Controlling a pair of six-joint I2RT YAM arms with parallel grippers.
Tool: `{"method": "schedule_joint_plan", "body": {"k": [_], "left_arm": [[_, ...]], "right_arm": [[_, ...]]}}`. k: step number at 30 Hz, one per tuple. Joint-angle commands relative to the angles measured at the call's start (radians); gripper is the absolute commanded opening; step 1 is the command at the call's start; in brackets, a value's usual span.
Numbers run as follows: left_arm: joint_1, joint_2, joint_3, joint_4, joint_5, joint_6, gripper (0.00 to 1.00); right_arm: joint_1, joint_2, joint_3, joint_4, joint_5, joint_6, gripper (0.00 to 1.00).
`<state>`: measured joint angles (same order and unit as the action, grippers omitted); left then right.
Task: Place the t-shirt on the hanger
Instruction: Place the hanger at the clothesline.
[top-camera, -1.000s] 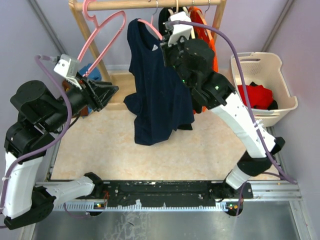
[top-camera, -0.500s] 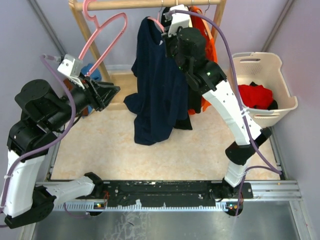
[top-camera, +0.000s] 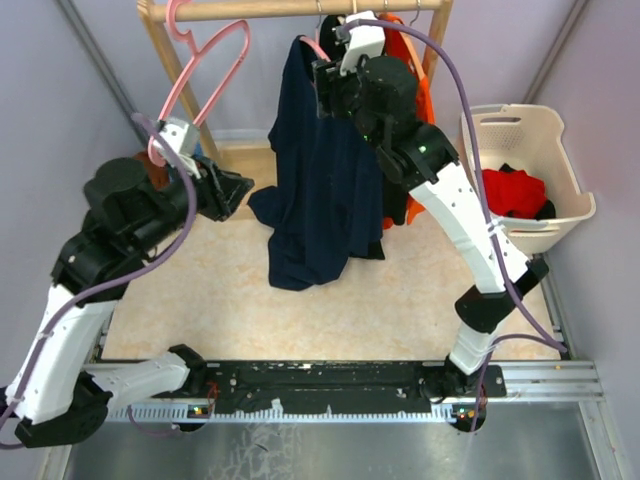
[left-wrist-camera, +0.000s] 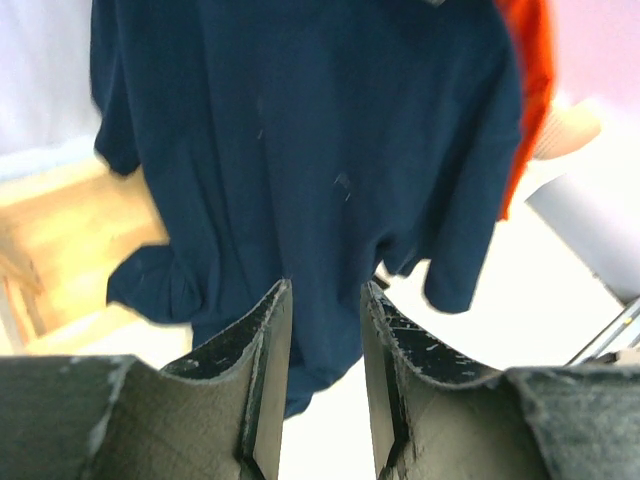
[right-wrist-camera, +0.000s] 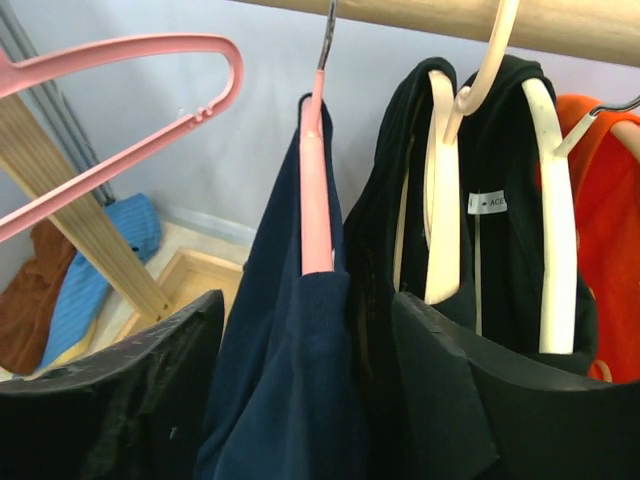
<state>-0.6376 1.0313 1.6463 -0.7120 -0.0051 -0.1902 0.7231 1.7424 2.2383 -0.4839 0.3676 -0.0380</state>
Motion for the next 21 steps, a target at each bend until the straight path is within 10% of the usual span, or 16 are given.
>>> {"method": "schedule_joint_plan", "body": {"k": [1,4,13,21], "left_arm": [[0.002,-0.012,-0.175,0.125,-0.102,-0.01,0.39],[0.003,-0.029,-0.312,0.228,-0.16,-0.019,0.39],[0.006,0.01,-0.681,0.605,-0.273,-0.004,0.41],[0.177,0.254,-0.763,0.912,0.021,0.007,0.48]], "right_arm": [[-0.009,-0.133,0.002,0.007,-0.062,0.026,0.79],[-0.01,-0.176,0.004,-0.028,-0.107,0.05,0.95],[-0.011,-0.478,-0.163,-0.121,-0.2,0.214,0.99],[-0.01,-0.756,-0.455,-0.247,-0.252,0.323,0.99]]}}
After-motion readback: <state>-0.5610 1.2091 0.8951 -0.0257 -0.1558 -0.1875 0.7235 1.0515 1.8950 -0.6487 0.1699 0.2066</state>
